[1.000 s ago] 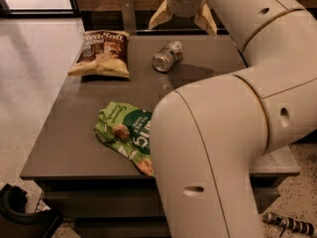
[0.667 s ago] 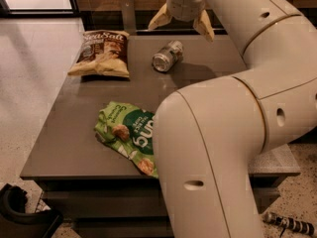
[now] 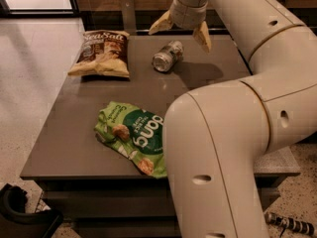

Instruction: Place 7up can upright

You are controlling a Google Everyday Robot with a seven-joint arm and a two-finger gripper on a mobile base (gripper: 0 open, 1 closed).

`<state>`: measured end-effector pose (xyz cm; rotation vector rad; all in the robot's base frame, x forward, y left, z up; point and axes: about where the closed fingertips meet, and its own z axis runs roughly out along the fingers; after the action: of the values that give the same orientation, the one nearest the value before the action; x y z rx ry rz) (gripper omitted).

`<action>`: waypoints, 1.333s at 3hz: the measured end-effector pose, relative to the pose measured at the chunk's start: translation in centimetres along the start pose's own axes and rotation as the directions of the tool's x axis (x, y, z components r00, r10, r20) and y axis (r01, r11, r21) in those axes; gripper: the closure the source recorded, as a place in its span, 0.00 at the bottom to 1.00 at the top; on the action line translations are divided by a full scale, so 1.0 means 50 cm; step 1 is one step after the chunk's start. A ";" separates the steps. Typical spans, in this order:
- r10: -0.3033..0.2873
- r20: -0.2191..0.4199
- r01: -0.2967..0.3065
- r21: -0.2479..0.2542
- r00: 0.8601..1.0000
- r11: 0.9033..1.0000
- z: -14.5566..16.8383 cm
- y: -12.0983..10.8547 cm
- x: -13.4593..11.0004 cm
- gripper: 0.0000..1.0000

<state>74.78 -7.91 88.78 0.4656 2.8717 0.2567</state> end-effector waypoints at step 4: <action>0.083 -0.027 -0.087 -0.233 0.996 0.969 0.086 -0.058 -0.056 0.00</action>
Offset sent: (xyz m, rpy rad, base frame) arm 0.0235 -0.0354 -0.0387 0.2619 -0.0336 -0.0527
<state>77.57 -10.93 84.56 0.5429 2.7918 0.6090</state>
